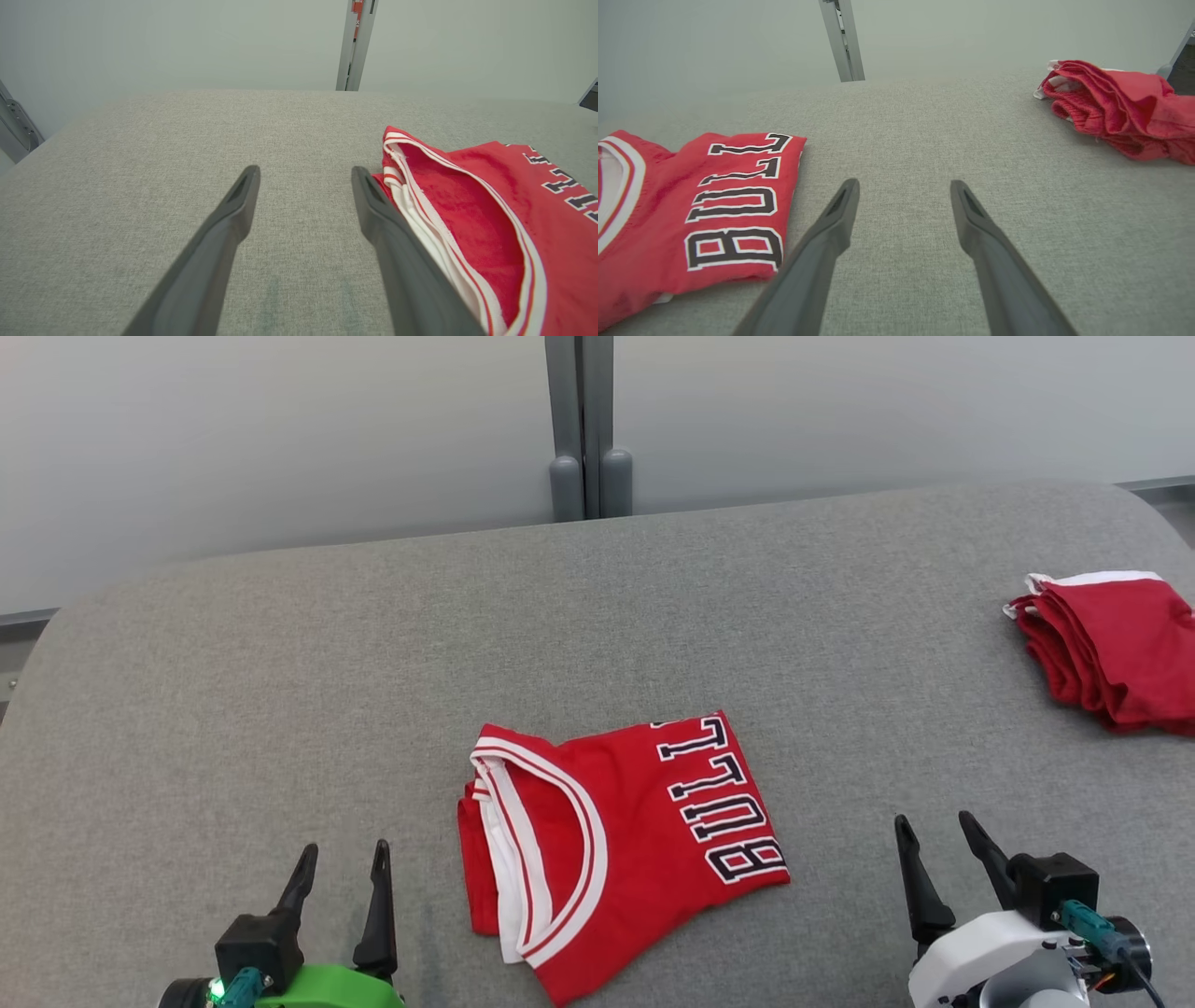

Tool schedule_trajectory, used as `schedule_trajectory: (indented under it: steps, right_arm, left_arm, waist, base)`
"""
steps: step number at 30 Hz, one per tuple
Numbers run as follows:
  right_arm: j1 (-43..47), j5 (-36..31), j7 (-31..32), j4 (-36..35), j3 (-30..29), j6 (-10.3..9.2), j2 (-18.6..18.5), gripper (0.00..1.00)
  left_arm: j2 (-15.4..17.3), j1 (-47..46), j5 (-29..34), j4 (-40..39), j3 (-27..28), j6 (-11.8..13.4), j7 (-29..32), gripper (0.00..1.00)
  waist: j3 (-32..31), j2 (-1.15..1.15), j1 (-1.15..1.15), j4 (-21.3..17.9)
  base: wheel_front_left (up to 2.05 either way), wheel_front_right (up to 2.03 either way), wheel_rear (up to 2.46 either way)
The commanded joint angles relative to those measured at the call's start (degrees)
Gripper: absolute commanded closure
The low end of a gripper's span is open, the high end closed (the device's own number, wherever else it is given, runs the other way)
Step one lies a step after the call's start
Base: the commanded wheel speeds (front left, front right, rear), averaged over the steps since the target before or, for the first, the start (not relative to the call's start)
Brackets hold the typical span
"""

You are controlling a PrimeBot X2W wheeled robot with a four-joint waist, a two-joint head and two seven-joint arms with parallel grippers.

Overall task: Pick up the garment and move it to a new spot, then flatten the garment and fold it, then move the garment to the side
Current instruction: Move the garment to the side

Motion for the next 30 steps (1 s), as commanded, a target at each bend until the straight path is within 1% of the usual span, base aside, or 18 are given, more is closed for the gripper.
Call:
schedule_trajectory:
  steps: [1,6,8,10,14,17,19,21,24,26,27,29,30]
  right_arm:
    - [0.7,0.2,-0.2,0.2,0.0,-0.08,-0.2,0.0]
    - [0.5,0.6,-0.2,0.4,0.6,-0.08,-0.2,0.0]
    - [0.0,1.3,-0.2,1.1,1.7,-0.08,-0.2,0.0]
    - [-1.4,2.4,-0.2,2.3,4.0,-0.08,-0.2,0.0]
    - [-7.2,7.1,-0.2,6.0,10.6,-0.08,-0.2,0.0]
    - [-12.9,10.2,-0.2,11.4,15.0,-0.08,-0.2,0.0]
    - [-16.4,11.3,-0.2,16.4,16.9,-0.08,-0.3,0.0]
    - [-19.7,12.0,-0.2,20.7,17.2,-0.08,-0.3,0.0]
    - [-22.3,13.7,-0.2,26.7,18.7,-0.08,-0.2,0.0]
    - [-23.3,16.0,0.0,30.2,21.1,-0.08,-0.2,0.0]
    - [-23.6,17.6,0.2,31.6,22.9,-0.06,-0.2,0.04]
    - [-23.2,20.0,0.2,33.4,26.1,-0.03,0.1,1.0]
    - [-23.0,21.1,0.3,33.8,27.2,-0.04,0.1,1.0]
  left_arm:
    - [0.1,1.0,0.0,-0.3,0.0,0.1,0.0,0.0]
    - [0.1,1.4,-0.3,-0.5,-0.6,0.1,0.0,0.0]
    - [0.1,1.0,-0.3,-0.6,-1.0,0.1,0.0,0.0]
    - [0.1,0.5,-0.6,-0.6,-1.4,0.1,0.0,0.0]
    - [0.1,-0.9,-1.2,-0.4,-2.7,0.1,0.0,0.0]
    - [0.1,-2.1,-2.2,0.0,-3.4,0.1,0.0,0.0]
    - [0.1,-2.9,-2.3,0.3,-3.9,0.1,0.0,0.0]
    - [0.1,-3.7,-2.3,0.4,-4.6,0.1,0.0,0.0]
    - [0.4,-4.4,-2.7,0.6,-5.0,0.1,0.0,0.0]
    - [0.5,-4.6,-2.8,0.6,-5.2,0.1,0.0,0.0]
    - [0.6,-4.7,-2.9,0.6,-5.3,0.1,0.0,0.0]
    - [0.7,-4.7,-3.2,0.7,-5.1,0.1,0.0,0.0]
    - [0.8,-4.7,-3.3,0.6,-5.0,0.1,0.0,0.0]
  waist:
    - [-0.2,0.0,0.0,-0.2]
    - [-0.2,0.0,0.0,-0.1]
    - [0.1,0.0,0.0,0.3]
    - [0.6,0.0,0.0,0.8]
    - [2.6,0.0,0.0,2.2]
    - [4.2,0.0,0.0,3.9]
    - [5.0,0.0,0.0,5.0]
    - [5.9,0.0,0.0,6.1]
    - [6.6,0.0,0.0,7.3]
    - [6.7,0.0,0.0,7.8]
    - [6.7,0.0,0.0,7.9]
    - [6.6,0.0,0.0,7.6]
    - [6.5,0.0,0.0,7.3]
  base:
    - [0.0,0.0,0.0]
    - [0.0,0.0,0.0]
    - [0.0,0.0,0.0]
    - [0.0,0.0,0.0]
    - [0.0,0.0,0.0]
    - [0.0,0.0,0.0]
    - [0.0,0.0,0.0]
    - [0.0,0.0,0.0]
    - [0.0,0.0,0.0]
    - [0.0,0.0,0.0]
    - [0.0,0.0,0.0]
    - [0.0,0.0,0.0]
    - [0.0,0.0,0.0]
